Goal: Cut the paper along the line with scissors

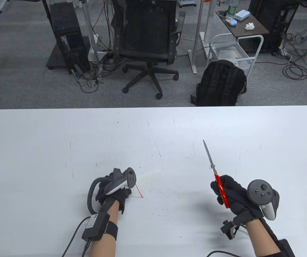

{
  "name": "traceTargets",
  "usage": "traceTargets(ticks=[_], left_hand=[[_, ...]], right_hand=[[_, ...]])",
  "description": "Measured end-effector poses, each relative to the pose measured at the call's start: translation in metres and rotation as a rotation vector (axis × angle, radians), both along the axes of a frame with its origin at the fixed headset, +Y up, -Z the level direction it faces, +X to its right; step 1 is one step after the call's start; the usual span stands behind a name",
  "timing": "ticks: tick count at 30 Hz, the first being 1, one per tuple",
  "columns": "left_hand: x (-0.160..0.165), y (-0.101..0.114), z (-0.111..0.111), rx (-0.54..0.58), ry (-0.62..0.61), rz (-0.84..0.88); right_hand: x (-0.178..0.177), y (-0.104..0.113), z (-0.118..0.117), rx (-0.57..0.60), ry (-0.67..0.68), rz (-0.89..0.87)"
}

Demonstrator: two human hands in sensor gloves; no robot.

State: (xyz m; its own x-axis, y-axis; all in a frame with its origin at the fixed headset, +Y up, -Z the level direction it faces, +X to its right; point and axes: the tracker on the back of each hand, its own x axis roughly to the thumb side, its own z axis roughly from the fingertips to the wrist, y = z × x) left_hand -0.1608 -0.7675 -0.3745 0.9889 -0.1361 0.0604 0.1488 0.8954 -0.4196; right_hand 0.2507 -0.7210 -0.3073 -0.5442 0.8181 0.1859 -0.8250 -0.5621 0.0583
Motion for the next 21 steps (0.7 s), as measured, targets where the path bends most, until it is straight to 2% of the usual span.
traceTargets(ticks=[6,9,14,21], left_hand=[[0.005,0.001,0.006,0.074,-0.019,0.006],[0.003,0.001,0.013,0.159,-0.039,0.013],[-0.017,0.013,0.018,0.207,0.045,0.233],[-0.026,0.029,0.040,0.332,-0.011,0.348]], right_hand=[[0.002,0.000,0.001,0.000,0.003,0.001],[0.001,0.000,0.001,-0.004,0.006,0.003],[0.000,0.000,0.001,-0.010,0.032,0.018],[-0.002,-0.003,0.000,-0.014,0.053,0.045]])
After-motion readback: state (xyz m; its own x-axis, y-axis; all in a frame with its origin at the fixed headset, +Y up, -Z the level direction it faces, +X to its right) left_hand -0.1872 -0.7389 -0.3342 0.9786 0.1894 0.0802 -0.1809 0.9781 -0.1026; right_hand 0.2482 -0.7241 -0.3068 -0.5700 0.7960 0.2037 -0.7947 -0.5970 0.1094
